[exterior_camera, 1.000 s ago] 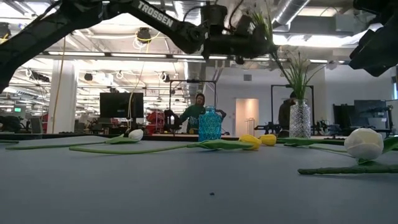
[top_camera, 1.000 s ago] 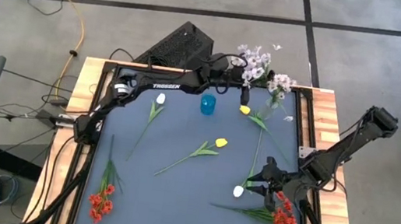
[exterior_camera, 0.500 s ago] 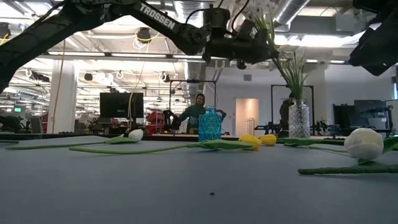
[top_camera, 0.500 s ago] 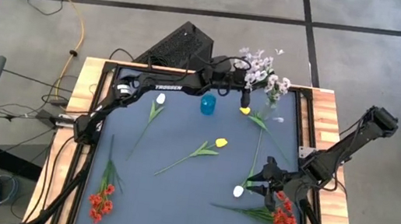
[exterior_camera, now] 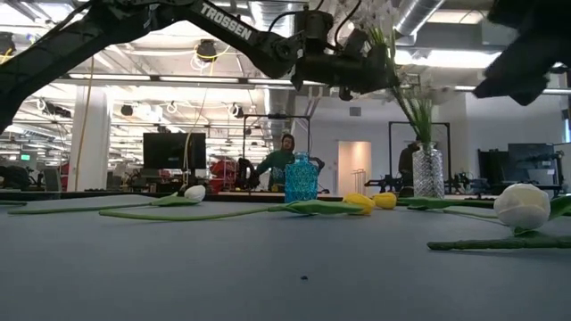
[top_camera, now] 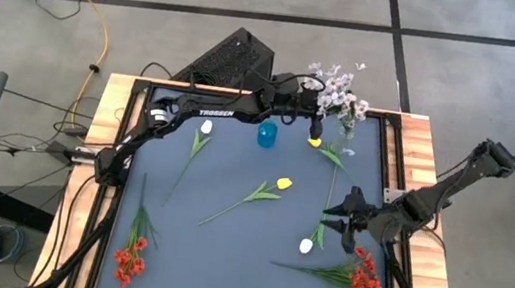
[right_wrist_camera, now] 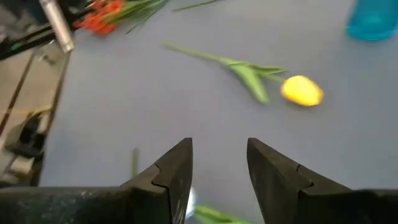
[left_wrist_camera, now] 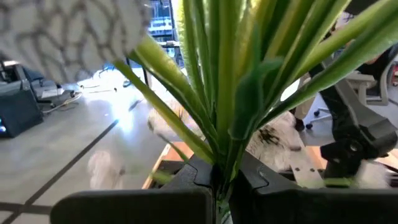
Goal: Sort flowers into vase by color
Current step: Put the white flowers into the transparent vase
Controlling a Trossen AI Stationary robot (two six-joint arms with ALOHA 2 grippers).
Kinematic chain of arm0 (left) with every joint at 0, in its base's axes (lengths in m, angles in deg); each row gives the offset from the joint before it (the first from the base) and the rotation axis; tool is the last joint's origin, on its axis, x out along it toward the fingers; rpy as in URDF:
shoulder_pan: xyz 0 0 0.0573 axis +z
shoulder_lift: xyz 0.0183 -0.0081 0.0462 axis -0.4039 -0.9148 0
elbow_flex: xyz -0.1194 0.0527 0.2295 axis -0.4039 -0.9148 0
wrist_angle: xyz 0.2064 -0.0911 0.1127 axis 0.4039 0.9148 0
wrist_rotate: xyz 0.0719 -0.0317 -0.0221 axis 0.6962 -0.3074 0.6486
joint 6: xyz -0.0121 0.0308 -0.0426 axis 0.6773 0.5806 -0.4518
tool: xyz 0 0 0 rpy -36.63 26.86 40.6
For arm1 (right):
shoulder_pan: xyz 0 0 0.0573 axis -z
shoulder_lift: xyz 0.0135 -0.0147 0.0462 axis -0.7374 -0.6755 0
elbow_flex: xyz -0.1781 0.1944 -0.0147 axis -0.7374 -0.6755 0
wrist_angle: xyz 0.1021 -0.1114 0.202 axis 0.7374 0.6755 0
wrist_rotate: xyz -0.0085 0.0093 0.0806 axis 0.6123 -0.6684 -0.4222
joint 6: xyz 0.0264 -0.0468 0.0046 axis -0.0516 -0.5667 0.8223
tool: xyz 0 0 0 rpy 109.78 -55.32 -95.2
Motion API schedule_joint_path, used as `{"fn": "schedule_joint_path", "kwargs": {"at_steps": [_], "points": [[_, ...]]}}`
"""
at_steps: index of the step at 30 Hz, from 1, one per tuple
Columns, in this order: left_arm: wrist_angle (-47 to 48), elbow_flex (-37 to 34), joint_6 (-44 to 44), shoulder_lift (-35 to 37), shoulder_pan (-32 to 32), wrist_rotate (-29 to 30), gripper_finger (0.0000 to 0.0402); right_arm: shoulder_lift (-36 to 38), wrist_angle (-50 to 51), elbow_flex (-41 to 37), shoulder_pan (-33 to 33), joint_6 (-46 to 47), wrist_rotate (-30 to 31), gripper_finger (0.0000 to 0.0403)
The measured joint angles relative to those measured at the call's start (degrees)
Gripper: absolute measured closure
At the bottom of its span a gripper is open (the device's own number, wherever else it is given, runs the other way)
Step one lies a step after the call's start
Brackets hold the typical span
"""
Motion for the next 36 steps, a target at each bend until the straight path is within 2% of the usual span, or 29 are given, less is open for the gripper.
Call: {"fn": "schedule_joint_path", "kwargs": {"at_steps": [6,20,24,30,36], "points": [[0.4,0.0,1.9,0.0,-0.8,1.7,0.0401,3.0,3.6,0.0,5.8,0.0,-2.1,0.0226],[1.1,0.0,2.2,-0.3,-0.6,3.0,0.0401,3.2,7.0,0.0,11.9,-1.1,-3.3,0.0226],[2.1,4.7,0.8,-4.1,-1.0,1.7,0.0401,3.2,9.5,0.0,14.8,-1.0,-3.5,0.0226],[10.4,14.3,1.7,-9.2,-1.2,1.4,0.0401,3.2,12.4,0.0,17.3,-0.8,-4.2,0.0226],[11.4,15.1,0.7,-10.5,-1.1,1.5,0.0401,3.2,15.2,0.8,18.5,-0.9,-5.6,0.0226]]}}
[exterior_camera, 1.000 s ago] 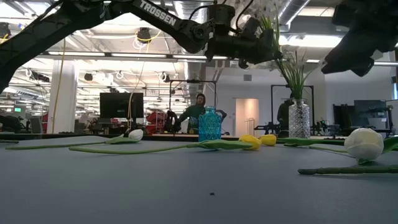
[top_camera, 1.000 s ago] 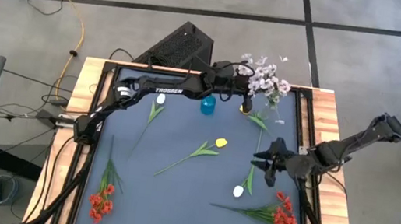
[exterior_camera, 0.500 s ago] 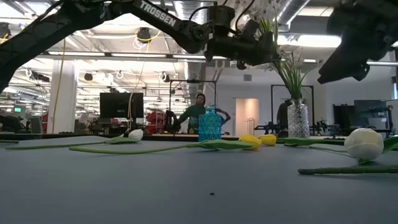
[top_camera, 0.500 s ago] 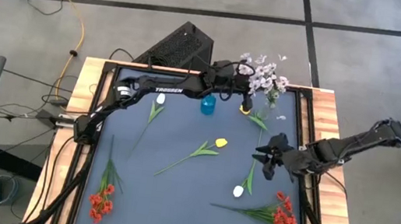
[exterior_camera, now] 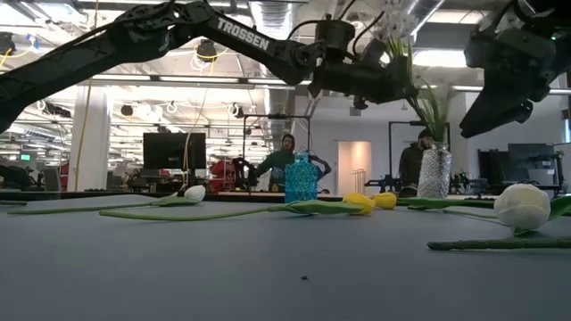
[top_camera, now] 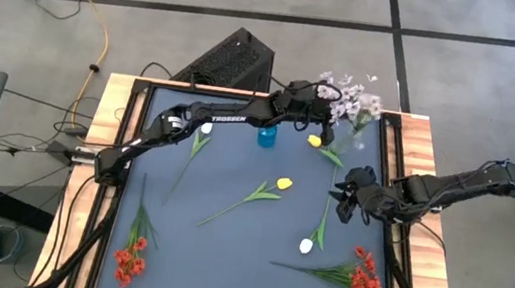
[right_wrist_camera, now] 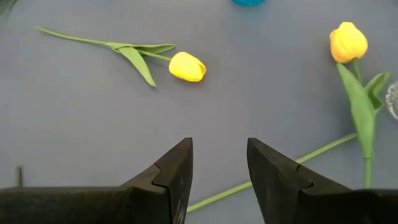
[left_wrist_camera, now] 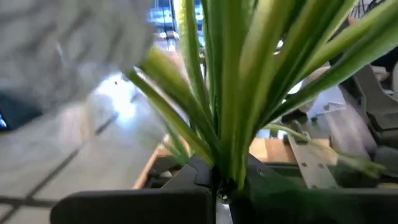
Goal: Sort flowers into vase by color
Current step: Put the white flowers into the transparent vase
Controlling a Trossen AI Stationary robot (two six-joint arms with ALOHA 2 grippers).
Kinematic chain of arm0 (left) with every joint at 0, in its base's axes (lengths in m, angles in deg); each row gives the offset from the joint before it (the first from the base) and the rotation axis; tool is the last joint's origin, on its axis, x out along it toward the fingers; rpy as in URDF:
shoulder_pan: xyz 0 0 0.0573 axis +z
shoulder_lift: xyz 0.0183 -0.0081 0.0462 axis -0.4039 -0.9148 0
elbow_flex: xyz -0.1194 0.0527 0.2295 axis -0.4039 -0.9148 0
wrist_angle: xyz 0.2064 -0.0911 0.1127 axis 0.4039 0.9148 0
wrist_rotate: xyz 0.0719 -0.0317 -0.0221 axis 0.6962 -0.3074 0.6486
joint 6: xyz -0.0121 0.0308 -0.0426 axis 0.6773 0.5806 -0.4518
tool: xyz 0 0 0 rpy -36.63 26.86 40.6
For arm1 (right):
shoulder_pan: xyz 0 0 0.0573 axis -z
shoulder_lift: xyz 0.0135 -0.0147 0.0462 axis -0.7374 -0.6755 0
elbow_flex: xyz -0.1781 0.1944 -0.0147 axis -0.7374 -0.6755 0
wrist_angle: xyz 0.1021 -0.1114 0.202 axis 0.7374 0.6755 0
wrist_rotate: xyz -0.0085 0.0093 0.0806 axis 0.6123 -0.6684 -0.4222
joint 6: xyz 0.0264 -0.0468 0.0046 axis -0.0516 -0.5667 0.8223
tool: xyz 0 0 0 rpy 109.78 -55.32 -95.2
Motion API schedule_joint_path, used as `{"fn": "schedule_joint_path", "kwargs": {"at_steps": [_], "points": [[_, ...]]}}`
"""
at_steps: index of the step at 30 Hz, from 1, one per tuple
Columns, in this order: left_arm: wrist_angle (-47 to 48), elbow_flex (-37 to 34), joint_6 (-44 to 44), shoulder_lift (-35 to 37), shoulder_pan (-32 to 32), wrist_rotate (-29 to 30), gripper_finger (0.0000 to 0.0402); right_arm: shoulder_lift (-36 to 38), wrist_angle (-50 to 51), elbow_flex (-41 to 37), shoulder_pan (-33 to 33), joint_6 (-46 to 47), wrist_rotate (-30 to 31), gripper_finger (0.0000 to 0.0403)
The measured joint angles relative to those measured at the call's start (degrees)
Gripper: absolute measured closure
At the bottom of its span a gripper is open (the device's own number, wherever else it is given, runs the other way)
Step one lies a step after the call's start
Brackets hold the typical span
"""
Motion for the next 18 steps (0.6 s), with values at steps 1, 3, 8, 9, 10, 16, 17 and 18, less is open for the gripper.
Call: {"fn": "schedule_joint_path", "kwargs": {"at_steps": [1,3,8,9,10,16,17,18], "points": [[0.0,0.0,-0.1,-0.3,0.0,0.0,0.0401,0.0,0.3,0.3,0.3,0.0,0.0,0.0226],[0.7,0.1,-0.3,-0.4,0.0,-0.1,0.0401,0.0,1.5,1.1,0.6,0.0,0.1,0.0226],[6.4,-0.4,-0.5,-0.7,0.1,-2.7,0.0401,0.0,4.6,3.7,1.5,-0.1,0.3,0.0226],[6.5,-0.4,-0.3,-0.7,0.1,-2.9,0.0401,0.0,5.3,4.2,1.6,-0.1,0.3,0.0226],[7.1,-0.3,-0.2,-0.4,0.0,-3.0,0.0401,0.0,6.1,4.6,1.7,-0.1,0.3,0.0226],[10.3,1.6,0.7,0.1,0.4,-2.9,0.0401,0.0,10.2,7.5,3.4,-0.1,0.9,0.0226],[10.1,1.6,0.7,0.1,0.4,-2.9,0.0401,0.0,10.8,7.8,3.8,-0.1,1.0,0.0226],[10.0,1.6,0.8,0.1,0.4,-2.8,0.0401,0.0,11.4,8.0,4.3,-0.2,1.0,0.0226]]}}
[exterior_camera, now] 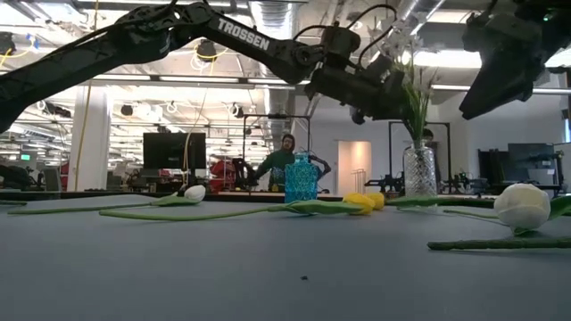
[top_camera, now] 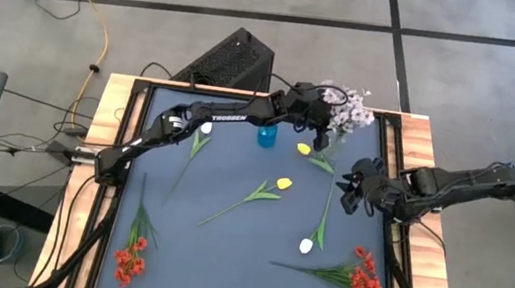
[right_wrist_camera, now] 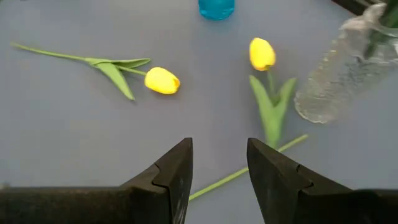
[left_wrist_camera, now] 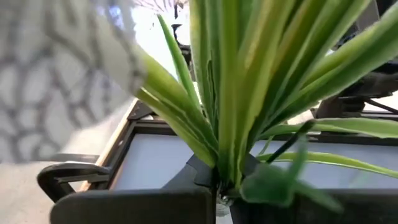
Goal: Sort flowers into vase by color
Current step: Put the white flowers into the transparent vase
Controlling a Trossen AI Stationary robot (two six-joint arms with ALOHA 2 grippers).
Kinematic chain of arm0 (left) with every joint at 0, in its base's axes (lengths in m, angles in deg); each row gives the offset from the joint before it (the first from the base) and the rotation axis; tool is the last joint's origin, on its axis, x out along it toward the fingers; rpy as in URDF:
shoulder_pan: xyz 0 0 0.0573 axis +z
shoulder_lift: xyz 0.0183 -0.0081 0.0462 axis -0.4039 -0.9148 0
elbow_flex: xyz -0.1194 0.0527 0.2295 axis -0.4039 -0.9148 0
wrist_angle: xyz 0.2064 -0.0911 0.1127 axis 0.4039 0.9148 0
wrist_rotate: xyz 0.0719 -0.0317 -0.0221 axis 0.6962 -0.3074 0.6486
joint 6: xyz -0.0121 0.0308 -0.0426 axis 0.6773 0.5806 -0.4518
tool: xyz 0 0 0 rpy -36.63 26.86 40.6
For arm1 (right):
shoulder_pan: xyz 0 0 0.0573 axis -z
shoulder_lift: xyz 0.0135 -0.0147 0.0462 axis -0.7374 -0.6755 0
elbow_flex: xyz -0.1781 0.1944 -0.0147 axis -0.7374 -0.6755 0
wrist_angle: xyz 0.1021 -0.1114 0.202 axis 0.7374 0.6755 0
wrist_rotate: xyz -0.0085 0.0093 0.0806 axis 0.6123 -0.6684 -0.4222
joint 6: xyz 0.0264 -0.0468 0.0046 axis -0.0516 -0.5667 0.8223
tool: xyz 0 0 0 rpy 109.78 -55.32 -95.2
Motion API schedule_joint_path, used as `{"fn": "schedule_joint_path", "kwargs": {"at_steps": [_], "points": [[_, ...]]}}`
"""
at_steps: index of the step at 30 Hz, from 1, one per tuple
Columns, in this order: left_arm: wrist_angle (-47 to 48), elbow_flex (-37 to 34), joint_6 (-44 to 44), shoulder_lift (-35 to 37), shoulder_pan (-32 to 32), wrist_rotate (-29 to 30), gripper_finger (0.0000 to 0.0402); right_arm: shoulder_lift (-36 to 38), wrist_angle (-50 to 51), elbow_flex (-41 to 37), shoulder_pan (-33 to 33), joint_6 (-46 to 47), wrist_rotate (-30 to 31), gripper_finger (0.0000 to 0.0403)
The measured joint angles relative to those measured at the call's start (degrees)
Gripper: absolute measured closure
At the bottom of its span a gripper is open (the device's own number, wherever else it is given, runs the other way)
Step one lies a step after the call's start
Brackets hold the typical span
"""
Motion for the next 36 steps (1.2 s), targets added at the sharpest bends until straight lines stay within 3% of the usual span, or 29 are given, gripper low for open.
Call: {"fn": "schedule_joint_path", "kwargs": {"at_steps": [25,36], "points": [[-3.0,-1.1,1.1,-1.3,-0.9,2.9,0.0398,0.0,2.1,0.1,4.9,-0.4,-0.1,0.0226],[0.5,-1.1,-1.2,-2.4,0.2,3.8,0.028,0.0,3.0,0.1,4.8,-0.2,-0.2,0.0226]]}}
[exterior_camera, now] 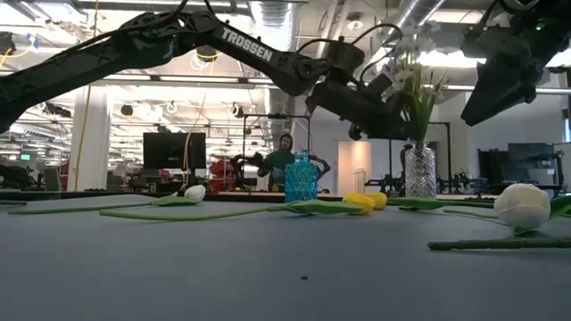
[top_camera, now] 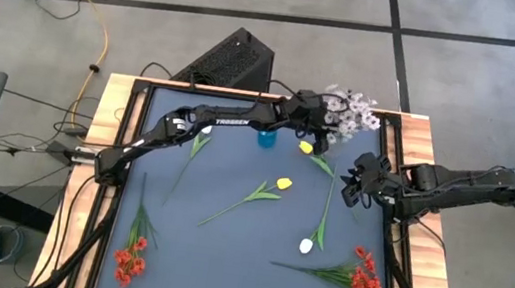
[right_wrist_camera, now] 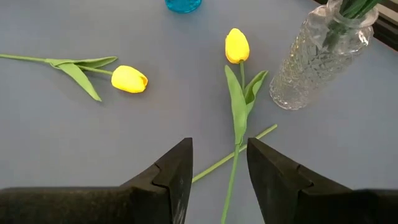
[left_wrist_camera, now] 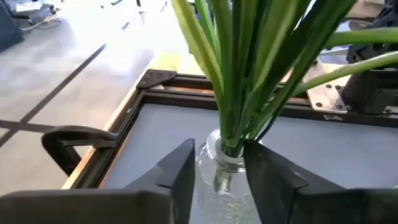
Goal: Sort flowers into vase by color
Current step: Put the white flowers into the transparent vase, then put the bottom white flower into the transparent vase
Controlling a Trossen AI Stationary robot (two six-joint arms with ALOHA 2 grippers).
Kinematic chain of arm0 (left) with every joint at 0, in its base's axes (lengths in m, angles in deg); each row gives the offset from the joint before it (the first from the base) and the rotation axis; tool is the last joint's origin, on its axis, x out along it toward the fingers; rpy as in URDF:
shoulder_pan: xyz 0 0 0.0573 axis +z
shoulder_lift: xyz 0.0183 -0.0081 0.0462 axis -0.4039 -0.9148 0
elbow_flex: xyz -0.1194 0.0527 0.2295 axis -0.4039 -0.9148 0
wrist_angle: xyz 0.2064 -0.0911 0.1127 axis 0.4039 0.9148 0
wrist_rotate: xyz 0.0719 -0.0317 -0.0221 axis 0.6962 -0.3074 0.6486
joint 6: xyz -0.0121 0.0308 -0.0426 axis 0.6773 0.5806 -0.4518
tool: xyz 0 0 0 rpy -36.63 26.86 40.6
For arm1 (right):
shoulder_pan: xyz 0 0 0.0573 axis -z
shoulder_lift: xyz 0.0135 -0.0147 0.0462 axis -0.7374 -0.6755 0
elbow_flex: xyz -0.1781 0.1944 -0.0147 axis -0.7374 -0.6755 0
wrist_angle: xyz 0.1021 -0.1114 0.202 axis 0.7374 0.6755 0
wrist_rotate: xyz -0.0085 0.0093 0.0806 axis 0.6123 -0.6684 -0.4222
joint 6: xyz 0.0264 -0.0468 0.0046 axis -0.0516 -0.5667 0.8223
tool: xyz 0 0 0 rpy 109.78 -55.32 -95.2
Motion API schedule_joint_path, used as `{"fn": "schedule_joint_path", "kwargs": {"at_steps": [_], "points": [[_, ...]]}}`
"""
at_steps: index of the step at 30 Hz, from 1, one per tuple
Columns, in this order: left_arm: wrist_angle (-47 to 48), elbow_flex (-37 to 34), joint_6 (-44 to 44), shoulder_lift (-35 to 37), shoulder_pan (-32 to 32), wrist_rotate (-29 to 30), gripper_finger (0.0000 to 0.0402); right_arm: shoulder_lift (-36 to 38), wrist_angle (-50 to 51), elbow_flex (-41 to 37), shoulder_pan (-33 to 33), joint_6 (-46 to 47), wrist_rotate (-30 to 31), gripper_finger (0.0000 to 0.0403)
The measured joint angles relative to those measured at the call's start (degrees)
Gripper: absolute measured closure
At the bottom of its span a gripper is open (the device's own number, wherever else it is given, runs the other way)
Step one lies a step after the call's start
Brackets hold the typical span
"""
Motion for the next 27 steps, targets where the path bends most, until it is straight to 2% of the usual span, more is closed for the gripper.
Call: {"fn": "schedule_joint_path", "kwargs": {"at_steps": [6,12,15,22,27], "points": [[4.3,2.4,0.3,0.2,1.2,-2.6,0.0245,0.0,0.5,0.0,0.0,-0.2,0.0,0.0226],[13.2,6.7,1.7,0.4,1.6,-7.0,0.0241,0.0,1.3,0.0,0.0,-0.2,-0.1,0.0226],[18.2,6.4,3.4,1.4,1.6,-8.5,0.0241,0.0,1.3,0.0,0.0,-0.2,-0.5,0.0226],[33.5,6.5,6.7,5.8,1.5,-6.4,0.0241,0.0,1.1,0.0,-0.5,-0.1,-3.4,0.0226],[47.1,6.5,10.4,11.7,1.5,-1.5,0.0241,0.0,1.0,0.0,-1.8,0.2,-4.7,0.0226]]}}
